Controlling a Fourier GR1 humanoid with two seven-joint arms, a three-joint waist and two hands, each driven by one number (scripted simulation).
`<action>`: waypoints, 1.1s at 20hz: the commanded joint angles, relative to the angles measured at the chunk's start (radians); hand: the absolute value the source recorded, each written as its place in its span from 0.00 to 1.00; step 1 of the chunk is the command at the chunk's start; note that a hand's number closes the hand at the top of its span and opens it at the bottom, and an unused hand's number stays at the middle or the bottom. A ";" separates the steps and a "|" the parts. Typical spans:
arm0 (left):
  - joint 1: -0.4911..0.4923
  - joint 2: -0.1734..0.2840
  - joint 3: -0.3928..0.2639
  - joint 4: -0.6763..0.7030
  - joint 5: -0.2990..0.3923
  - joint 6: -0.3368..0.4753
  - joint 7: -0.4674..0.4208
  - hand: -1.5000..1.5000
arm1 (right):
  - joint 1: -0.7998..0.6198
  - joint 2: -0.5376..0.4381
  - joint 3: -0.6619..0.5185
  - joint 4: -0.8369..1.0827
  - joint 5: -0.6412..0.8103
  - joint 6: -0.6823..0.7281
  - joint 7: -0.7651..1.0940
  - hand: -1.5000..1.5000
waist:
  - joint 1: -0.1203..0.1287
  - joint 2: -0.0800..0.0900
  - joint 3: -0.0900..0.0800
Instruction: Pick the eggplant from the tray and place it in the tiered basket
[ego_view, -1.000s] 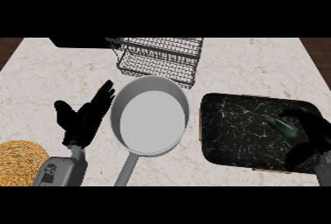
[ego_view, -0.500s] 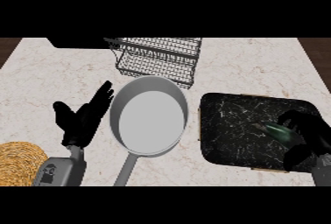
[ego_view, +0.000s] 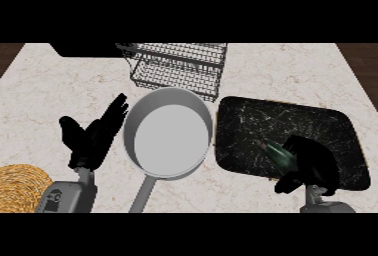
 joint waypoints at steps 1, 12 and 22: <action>0.015 0.014 0.004 -0.007 0.011 -0.023 -0.006 0.50 | -0.013 0.119 0.166 -0.123 0.032 -0.067 0.285 1.00 | 0.020 0.006 0.025; -0.039 -0.014 -0.003 0.011 -0.002 0.008 0.024 0.50 | -0.290 0.125 0.550 -0.488 0.261 -0.108 0.838 1.00 | 0.017 0.008 0.025; -0.027 0.000 0.000 0.010 0.006 -0.020 0.015 0.50 | -0.646 0.125 0.470 -0.485 0.277 0.164 0.889 1.00 | 0.031 0.011 0.024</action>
